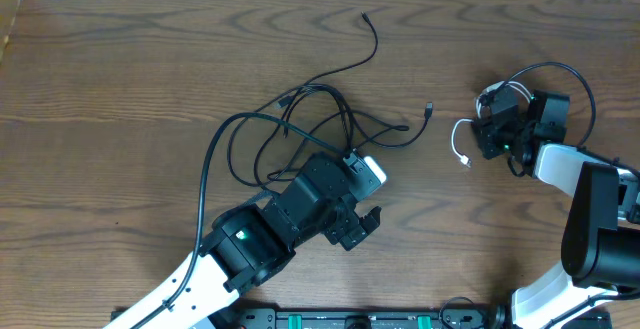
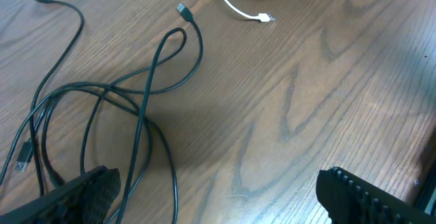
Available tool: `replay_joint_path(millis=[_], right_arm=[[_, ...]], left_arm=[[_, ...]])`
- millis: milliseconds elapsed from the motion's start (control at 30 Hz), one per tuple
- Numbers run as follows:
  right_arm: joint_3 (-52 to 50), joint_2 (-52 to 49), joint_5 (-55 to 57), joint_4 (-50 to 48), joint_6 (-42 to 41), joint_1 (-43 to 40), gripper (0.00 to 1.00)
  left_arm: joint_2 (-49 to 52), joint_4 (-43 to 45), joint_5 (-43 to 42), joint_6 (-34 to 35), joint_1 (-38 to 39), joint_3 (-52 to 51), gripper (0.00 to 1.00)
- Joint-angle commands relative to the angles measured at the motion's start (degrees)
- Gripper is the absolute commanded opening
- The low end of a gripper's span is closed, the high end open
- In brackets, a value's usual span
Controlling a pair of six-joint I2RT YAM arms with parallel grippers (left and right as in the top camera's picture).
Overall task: Untangle cables
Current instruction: 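Carry the white cable off the right table edge with the right gripper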
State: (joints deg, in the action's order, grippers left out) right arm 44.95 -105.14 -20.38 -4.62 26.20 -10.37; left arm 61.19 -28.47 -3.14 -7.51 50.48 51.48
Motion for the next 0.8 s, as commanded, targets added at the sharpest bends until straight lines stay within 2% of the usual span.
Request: replay_joint_path(millis=[0, 333, 500, 767], right_arm=[[-3.72, -5.88, 14.45, 3.17, 1.55, -0.81, 0.17], [-3.74, -5.88, 24.5, 2.82, 1.53, -5.07, 0.01], [-3.72, -5.88, 24.57, 2.21, 1.33, -10.29, 0.01], [-3.72, -5.88, 24.65, -2.71, -4.68, -21.14, 0.01]], left_arm=[[-0.09, 0.0, -0.72, -0.11, 0.11, 1.25, 0.96], [-0.09, -0.02, -0.72, -0.11, 0.11, 1.25, 0.96], [-0.09, 0.0, -0.72, -0.11, 0.11, 1.25, 0.96], [-0.09, 0.0, -0.74, -0.09, 0.11, 1.25, 0.96]])
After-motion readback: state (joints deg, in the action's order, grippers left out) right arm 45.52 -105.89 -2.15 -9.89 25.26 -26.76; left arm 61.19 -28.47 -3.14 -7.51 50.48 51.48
